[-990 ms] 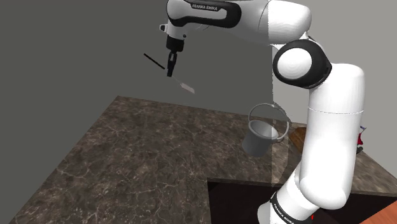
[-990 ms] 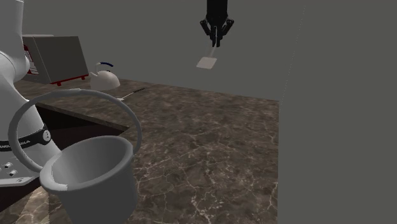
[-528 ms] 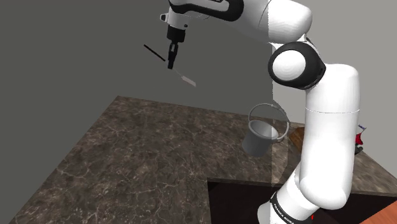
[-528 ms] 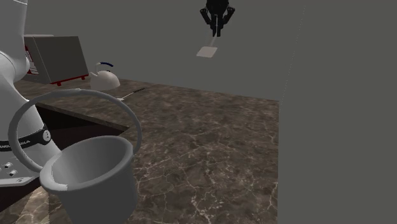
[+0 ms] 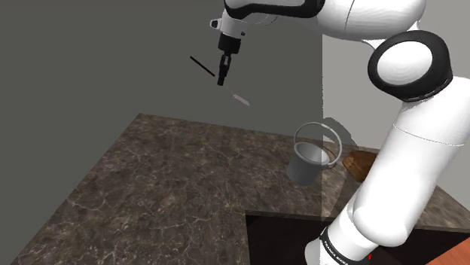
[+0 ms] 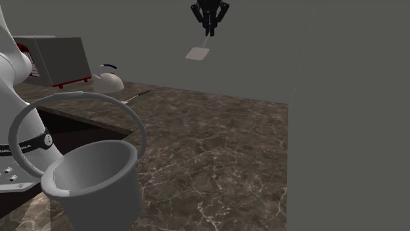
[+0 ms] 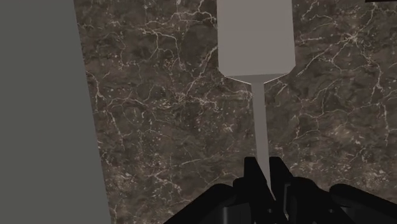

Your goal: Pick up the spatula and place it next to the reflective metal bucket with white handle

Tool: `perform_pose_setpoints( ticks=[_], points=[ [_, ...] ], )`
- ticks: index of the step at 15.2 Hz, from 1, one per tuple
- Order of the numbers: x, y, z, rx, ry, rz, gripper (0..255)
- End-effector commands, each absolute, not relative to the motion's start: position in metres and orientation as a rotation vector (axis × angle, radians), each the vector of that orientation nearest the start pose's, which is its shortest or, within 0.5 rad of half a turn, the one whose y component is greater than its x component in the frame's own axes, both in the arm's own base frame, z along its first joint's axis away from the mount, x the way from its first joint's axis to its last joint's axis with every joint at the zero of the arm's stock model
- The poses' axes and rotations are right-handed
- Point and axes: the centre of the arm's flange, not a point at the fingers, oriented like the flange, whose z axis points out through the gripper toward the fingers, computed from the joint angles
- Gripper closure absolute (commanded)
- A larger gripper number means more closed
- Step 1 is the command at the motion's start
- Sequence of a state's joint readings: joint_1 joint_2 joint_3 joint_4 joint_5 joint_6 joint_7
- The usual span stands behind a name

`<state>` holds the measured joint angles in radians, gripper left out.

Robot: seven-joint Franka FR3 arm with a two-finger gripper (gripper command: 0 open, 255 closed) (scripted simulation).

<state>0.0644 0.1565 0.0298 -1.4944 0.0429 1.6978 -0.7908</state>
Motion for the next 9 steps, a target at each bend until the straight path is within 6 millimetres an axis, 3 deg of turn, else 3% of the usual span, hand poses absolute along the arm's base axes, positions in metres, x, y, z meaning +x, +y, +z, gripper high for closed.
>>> perform_pose_setpoints(
  ticks=[1, 9],
  points=[
    [0.588, 0.047, 0.581, -2.815, -1.326, -0.093, 255],
    [0.498, -0.008, 0.581, -2.815, -1.326, -0.093, 255]
  ],
)
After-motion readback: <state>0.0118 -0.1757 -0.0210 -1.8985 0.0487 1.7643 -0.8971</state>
